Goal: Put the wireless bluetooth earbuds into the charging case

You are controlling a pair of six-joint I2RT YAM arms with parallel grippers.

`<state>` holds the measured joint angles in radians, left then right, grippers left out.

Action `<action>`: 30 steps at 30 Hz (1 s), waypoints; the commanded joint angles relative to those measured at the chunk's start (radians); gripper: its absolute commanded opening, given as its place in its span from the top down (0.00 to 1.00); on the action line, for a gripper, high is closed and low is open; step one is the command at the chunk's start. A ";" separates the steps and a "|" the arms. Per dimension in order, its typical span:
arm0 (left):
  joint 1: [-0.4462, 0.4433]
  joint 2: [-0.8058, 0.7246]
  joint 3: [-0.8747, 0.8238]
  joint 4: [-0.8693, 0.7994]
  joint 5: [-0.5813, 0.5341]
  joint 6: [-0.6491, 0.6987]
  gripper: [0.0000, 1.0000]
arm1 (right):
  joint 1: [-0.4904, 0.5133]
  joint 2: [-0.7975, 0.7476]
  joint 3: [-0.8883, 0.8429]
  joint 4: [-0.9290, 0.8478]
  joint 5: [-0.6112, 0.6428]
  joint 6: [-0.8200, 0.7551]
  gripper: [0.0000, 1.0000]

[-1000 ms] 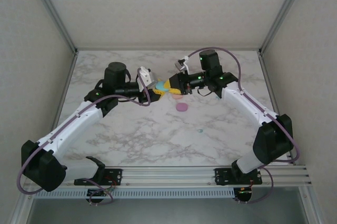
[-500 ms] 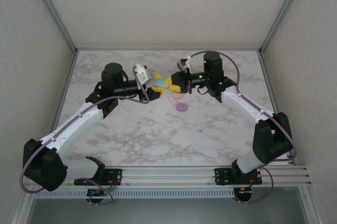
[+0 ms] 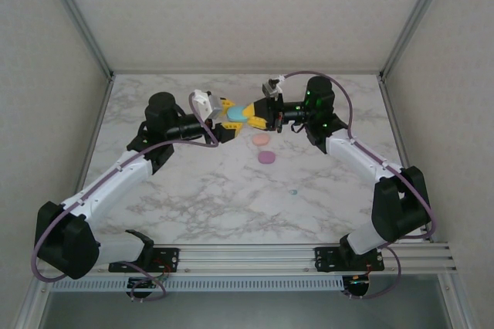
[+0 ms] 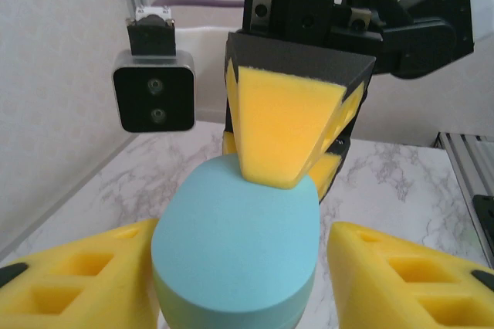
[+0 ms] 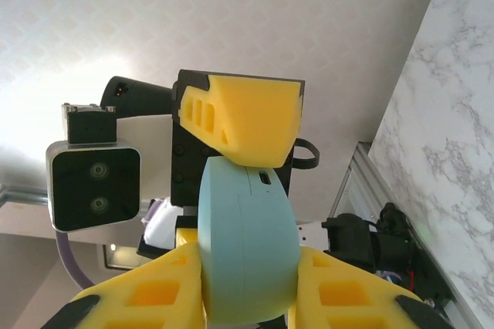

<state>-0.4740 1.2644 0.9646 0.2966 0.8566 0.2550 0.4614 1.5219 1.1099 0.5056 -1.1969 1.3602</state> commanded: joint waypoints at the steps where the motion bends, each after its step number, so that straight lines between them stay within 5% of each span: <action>1: 0.007 0.004 -0.009 0.055 0.026 -0.033 0.46 | -0.005 -0.010 -0.015 0.144 0.015 0.094 0.86; 30: -0.012 0.007 0.003 0.076 0.027 -0.062 0.47 | -0.001 0.009 -0.032 0.169 0.034 0.111 0.85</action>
<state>-0.4770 1.2655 0.9535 0.3279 0.8539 0.2085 0.4614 1.5223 1.0897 0.6476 -1.1751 1.4879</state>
